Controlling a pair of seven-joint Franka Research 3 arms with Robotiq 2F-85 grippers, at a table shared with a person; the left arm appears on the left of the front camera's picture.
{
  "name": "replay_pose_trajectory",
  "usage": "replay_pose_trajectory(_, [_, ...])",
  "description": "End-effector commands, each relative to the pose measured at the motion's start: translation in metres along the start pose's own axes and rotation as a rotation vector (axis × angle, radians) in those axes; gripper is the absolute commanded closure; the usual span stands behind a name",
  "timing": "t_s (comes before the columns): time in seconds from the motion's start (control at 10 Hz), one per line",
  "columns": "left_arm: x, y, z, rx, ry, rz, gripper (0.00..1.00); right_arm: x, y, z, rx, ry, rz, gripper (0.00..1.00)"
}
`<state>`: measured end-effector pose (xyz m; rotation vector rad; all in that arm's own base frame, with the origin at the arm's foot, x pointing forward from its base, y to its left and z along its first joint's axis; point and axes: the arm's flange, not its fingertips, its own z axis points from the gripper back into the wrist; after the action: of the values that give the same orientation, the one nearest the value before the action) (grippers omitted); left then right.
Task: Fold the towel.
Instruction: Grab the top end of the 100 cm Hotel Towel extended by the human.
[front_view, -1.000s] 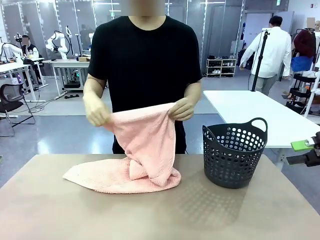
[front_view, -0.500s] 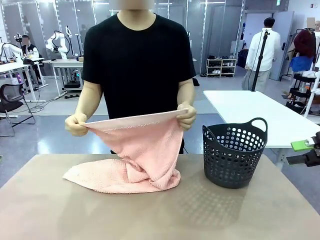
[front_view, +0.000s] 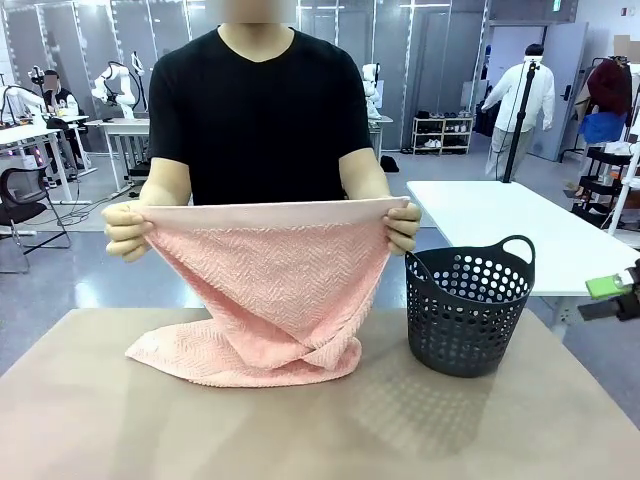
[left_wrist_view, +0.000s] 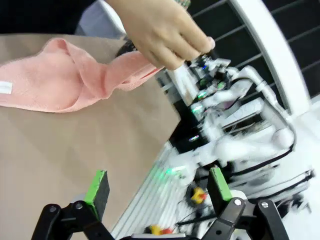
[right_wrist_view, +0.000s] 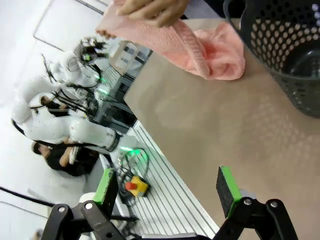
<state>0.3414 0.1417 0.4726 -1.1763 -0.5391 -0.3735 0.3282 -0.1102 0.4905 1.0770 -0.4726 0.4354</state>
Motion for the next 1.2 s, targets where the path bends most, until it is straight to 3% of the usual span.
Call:
replay_pose_trajectory(0.0, [0.045, -0.053, 0.02, 0.237, 0.138, -0.236, 0.0, 0.033, 0.043, 0.019, -0.173, 0.101, 0.2, 0.0])
replay_pose_trajectory(0.3, [0.121, -0.127, 0.008, 0.505, 0.387, -0.565, 0.0, 0.098, 0.114, 0.008, -0.343, 0.315, 0.459, 0.0])
replay_pose_trajectory(0.6, [0.167, -0.184, -0.047, 0.616, 0.599, -0.815, 0.0, 0.147, 0.193, -0.034, -0.515, 0.492, 0.726, 0.0])
replay_pose_trajectory(0.8, [0.169, -0.211, -0.075, 0.576, 0.629, -0.885, 0.0, 0.156, 0.233, -0.061, -0.565, 0.535, 0.811, 0.0])
replay_pose_trajectory(1.0, [0.166, -0.222, -0.085, 0.559, 0.623, -0.911, 0.0, 0.157, 0.242, -0.071, -0.594, 0.539, 0.841, 0.0])
replay_pose_trajectory(1.1, [0.163, -0.224, -0.081, 0.529, 0.578, -0.9, 0.0, 0.159, 0.241, -0.064, -0.532, 0.541, 0.839, 0.0])
